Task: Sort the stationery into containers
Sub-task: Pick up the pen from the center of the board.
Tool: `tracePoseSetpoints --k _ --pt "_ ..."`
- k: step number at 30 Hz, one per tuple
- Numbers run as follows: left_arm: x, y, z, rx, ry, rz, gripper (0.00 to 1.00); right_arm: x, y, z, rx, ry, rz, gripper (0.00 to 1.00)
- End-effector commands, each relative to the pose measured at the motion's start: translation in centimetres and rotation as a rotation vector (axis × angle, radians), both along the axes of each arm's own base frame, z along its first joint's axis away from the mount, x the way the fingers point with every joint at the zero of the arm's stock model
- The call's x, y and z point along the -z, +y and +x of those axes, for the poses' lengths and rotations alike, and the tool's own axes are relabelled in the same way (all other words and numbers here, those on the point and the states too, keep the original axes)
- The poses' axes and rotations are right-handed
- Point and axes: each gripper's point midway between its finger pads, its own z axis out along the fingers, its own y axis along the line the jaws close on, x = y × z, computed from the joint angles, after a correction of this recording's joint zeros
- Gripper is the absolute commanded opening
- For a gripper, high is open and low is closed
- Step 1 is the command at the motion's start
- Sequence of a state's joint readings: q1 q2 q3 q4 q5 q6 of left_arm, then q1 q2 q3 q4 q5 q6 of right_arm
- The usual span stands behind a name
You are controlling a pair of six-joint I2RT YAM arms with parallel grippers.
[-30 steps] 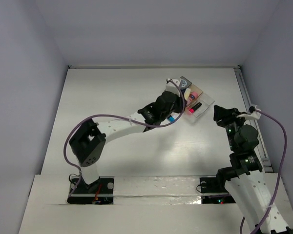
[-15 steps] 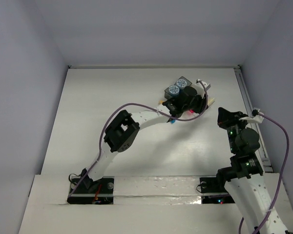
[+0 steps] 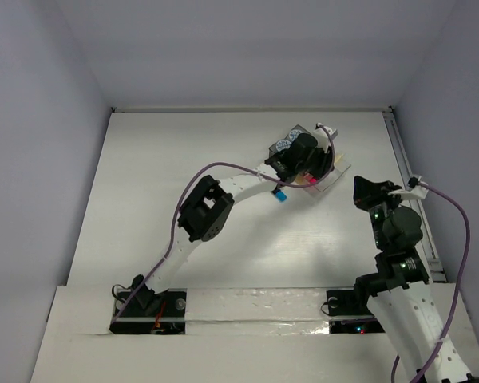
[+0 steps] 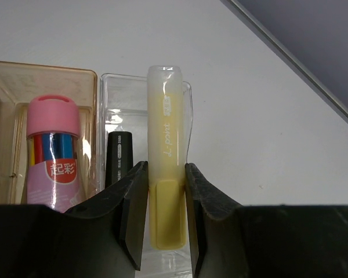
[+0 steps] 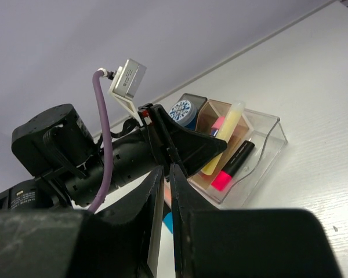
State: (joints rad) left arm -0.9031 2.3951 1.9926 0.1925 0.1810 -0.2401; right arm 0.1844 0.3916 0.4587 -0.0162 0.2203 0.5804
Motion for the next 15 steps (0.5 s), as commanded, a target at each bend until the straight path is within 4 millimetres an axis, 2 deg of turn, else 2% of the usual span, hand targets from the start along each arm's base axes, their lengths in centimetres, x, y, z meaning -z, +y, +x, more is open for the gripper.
tracePoseSetpoints --k 1,4,6,9,10,12,13,14,15 --pt "-3.0 -1.0 -0.2 0.033 -0.042 -0.056 0.16 -0.8 0.0 0.2 0.000 -0.031 0.002 0.15" --pt "-2.5 -1.0 -0.1 0.028 -0.035 -0.044 0.27 -0.7 0.1 0.3 -0.006 -0.033 0.002 0.15" --pt "-2.2 -0.5 0.5 0.010 -0.032 -0.036 0.30 -0.7 0.2 0.4 -0.011 -0.028 -0.001 0.15" --pt "-2.6 -0.5 0.4 0.012 -0.031 -0.037 0.41 -0.6 0.4 0.4 -0.022 -0.025 -0.003 0.15" --pt "-3.6 -0.4 0.3 0.014 -0.041 -0.047 0.48 -0.6 0.4 0.4 -0.021 -0.030 -0.004 0.15" --pt "-4.6 -0.1 0.2 0.012 -0.056 -0.059 0.53 -0.4 0.4 0.6 -0.020 -0.024 -0.008 0.15" --pt "-7.0 0.2 0.0 0.011 -0.082 -0.089 0.57 -0.3 0.5 0.7 -0.024 -0.019 -0.014 0.15" --pt "-7.0 0.7 -0.3 0.007 -0.083 -0.088 0.57 -0.1 0.6 0.9 -0.030 -0.010 -0.017 0.10" --pt "-8.7 1.0 -0.4 0.000 -0.109 -0.120 0.57 0.1 0.9 1.0 -0.041 -0.003 -0.021 0.03"
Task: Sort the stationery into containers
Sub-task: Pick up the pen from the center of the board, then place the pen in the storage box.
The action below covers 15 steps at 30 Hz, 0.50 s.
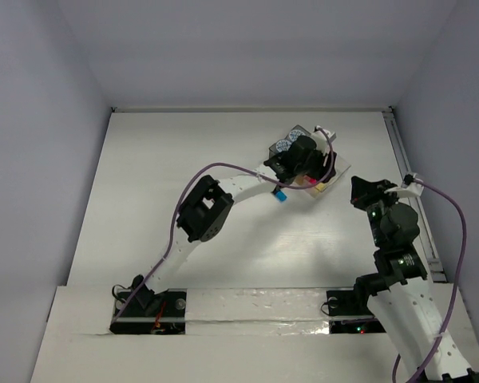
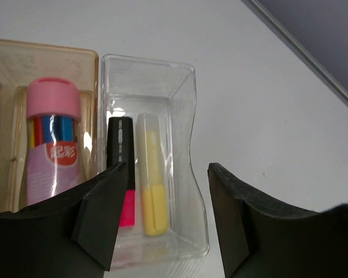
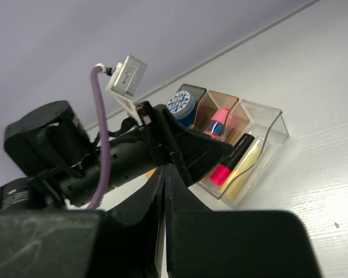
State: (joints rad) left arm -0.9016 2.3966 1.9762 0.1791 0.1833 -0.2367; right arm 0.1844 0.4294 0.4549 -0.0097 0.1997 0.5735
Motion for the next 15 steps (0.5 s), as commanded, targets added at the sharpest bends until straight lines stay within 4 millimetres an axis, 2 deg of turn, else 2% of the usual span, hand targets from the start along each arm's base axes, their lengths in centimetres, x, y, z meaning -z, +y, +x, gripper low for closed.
tracePoseSetpoints --k 1,2,3,4,5,6,7,8,9,10,11,12,13,14,15 --pt "-13.6 1.5 -0.7 -0.012 -0.163 -0.198 0.54 -0.9 1.0 0.6 -0.052 -0.041 -0.016 0.00" --pt "-14.9 2.3 -0.7 -0.043 -0.180 -0.217 0.53 -0.8 1.4 0.8 -0.074 -0.035 -0.020 0.00" --pt "-14.7 3.3 -1.1 -0.065 -0.187 -0.223 0.51 -0.3 1.8 1.3 -0.094 -0.013 -0.030 0.00" --pt "-18.9 5.0 -2.0 -0.086 -0.229 -0.282 0.47 -0.2 2.7 1.5 -0.144 -0.008 -0.043 0.00" --pt "-16.9 6.8 -1.7 -0.144 -0.204 -0.255 0.43 0.1 3.2 1.8 -0.169 0.007 -0.051 0.00" --pt "-17.5 8.3 -1.8 -0.177 -0.205 -0.270 0.40 0.3 3.6 2.0 -0.188 0.022 -0.053 0.00" --pt "-21.4 10.2 -2.9 -0.201 -0.243 -0.350 0.33 0.9 4.6 2.4 -0.244 0.046 -0.060 0.00" --pt "-21.3 12.2 -2.4 -0.272 -0.240 -0.358 0.27 1.1 5.0 2.6 -0.266 0.056 -0.062 0.00" --pt "-18.1 13.9 -2.8 -0.308 -0.179 -0.332 0.23 1.3 5.4 2.7 -0.286 0.063 -0.064 0.00" --pt "-20.6 16.0 -3.4 -0.338 -0.199 -0.399 0.18 1.9 6.2 3.0 -0.331 0.085 -0.063 0.00" --pt "-17.0 17.7 -3.8 -0.378 -0.155 -0.356 0.10 1.9 6.7 3.1 -0.357 0.087 -0.062 0.00" --pt "-16.4 18.6 -4.6 -0.397 -0.121 -0.381 0.08 2.1 7.1 3.2 -0.384 0.096 -0.063 0.00" --pt "-18.0 20.2 -5.2 -0.419 -0.136 -0.436 0.04 2.1 8.0 3.2 -0.433 0.097 -0.062 0.00" --pt "-14.9 21.5 -5.9 -0.449 -0.100 -0.397 0.02 3.0 8.7 3.7 -0.461 0.136 -0.060 0.00" --pt "-14.3 22.2 -6.4 -0.464 -0.083 -0.405 0.01 3.5 9.3 4.0 -0.483 0.157 -0.059 0.00"
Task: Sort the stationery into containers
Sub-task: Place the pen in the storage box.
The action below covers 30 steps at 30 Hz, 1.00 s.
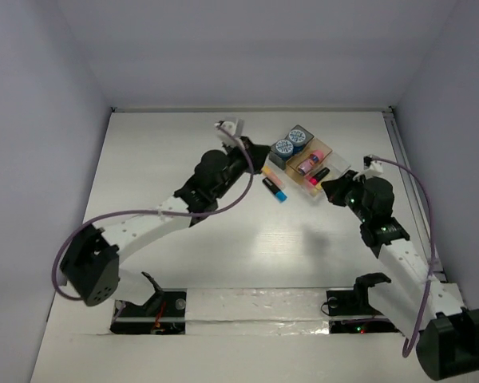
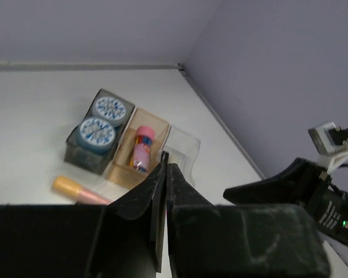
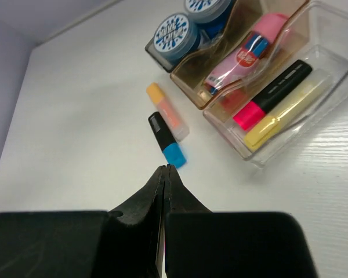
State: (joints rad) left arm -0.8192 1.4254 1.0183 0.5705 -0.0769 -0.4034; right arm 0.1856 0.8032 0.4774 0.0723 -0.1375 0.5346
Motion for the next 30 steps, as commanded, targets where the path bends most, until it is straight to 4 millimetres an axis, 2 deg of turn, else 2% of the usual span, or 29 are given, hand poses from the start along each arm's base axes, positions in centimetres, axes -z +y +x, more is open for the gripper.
tracePoseSetpoints --k 1,2,3,4,5,6,7,8,9,10,12,13,14,15,16,17,19,25,30 --pt "3.7 2.7 -1.0 -0.087 0.095 -0.060 0.00 -3.0 4.0 0.9 -0.183 -0.074 0.016 0.00" --pt "5.9 3.5 -1.5 -0.099 0.133 -0.027 0.00 -1.8 4.9 1.7 -0.197 -0.020 -0.002 0.00" --pt "6.3 4.0 -1.9 -0.103 0.142 -0.024 0.00 -1.2 5.8 1.9 -0.213 0.005 -0.023 0.00" --pt "5.6 4.7 -2.6 -0.100 0.131 -0.041 0.00 -0.2 6.1 2.4 -0.193 0.032 -0.078 0.00" --pt "5.9 5.1 -3.0 -0.102 0.134 -0.040 0.00 0.4 8.3 1.8 -0.241 0.053 -0.115 0.00" --pt "7.3 5.9 -3.7 -0.106 0.150 -0.018 0.00 1.1 9.6 2.8 -0.250 0.083 -0.151 0.00" --pt "6.5 6.7 -4.2 -0.113 0.132 -0.034 0.00 1.9 10.5 2.9 -0.256 0.104 -0.197 0.00" --pt "7.6 7.7 -4.5 -0.138 0.143 -0.015 0.00 2.4 11.0 3.3 -0.260 0.118 -0.214 0.00" --pt "7.7 8.3 -4.8 -0.149 0.138 -0.009 0.00 2.9 11.1 3.9 -0.257 0.131 -0.227 0.01" --pt "7.0 9.2 -5.3 -0.163 0.120 -0.020 0.00 3.4 11.9 4.6 -0.264 0.143 -0.242 0.03" --pt "7.8 10.6 -5.8 -0.189 0.109 0.005 0.00 4.2 12.2 5.3 -0.271 0.163 -0.264 0.09" --pt "7.0 11.3 -6.3 -0.194 0.088 -0.010 0.00 4.7 12.4 6.1 -0.266 0.187 -0.288 0.16" --pt "7.0 11.8 -6.5 -0.207 0.080 -0.005 0.00 4.9 12.2 6.8 -0.256 0.180 -0.324 0.20" --pt "7.4 12.2 -6.7 -0.207 0.073 0.011 0.00 5.6 12.4 6.7 -0.271 0.204 -0.355 0.23" --pt "6.9 12.7 -7.1 -0.208 0.055 0.007 0.00 6.3 12.3 6.7 -0.274 0.235 -0.384 0.27" --pt "6.9 12.9 -7.2 -0.208 0.045 0.013 0.00 6.6 12.5 7.3 -0.270 0.237 -0.420 0.29" --pt "7.1 13.5 -7.3 -0.224 0.024 0.031 0.01 7.2 12.4 7.7 -0.276 0.246 -0.449 0.42" --pt "8.5 13.7 -7.4 -0.220 0.021 0.066 0.08 9.0 12.8 9.0 -0.289 0.303 -0.512 0.44" --pt "8.7 13.8 -7.4 -0.226 0.023 0.068 0.10 10.4 13.3 9.7 -0.305 0.338 -0.536 0.45"
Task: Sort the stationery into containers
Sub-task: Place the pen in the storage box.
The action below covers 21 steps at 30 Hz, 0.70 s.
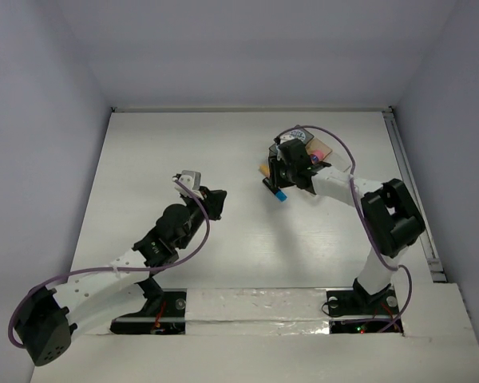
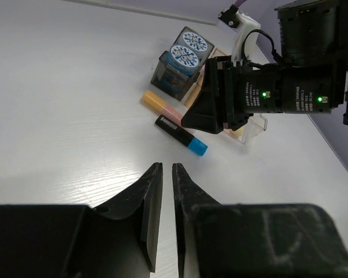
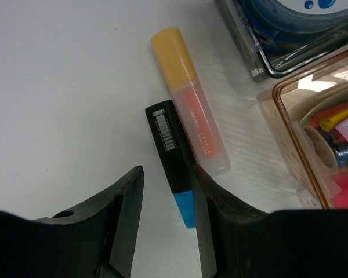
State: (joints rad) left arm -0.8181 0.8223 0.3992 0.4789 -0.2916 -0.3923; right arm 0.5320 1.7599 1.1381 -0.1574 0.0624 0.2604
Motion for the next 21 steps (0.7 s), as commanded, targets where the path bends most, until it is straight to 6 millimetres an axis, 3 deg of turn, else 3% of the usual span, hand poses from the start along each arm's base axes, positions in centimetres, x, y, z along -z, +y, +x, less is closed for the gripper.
tracePoseSetpoints --k 1,15,21 --pt "-1.1 0.2 0.2 -0.010 -0.044 -0.015 0.10 -0.2 0.6 0.9 -0.025 -0.010 -0.040 0.45" --pt "-0.6 -0.1 0.4 -0.011 -0.033 -0.001 0.11 3.1 2.0 -1.0 -0.090 0.067 -0.081 0.43" --pt "-0.7 0.3 0.5 -0.027 -0.034 -0.005 0.12 4.0 3.9 -2.3 -0.135 0.088 -0.133 0.52"
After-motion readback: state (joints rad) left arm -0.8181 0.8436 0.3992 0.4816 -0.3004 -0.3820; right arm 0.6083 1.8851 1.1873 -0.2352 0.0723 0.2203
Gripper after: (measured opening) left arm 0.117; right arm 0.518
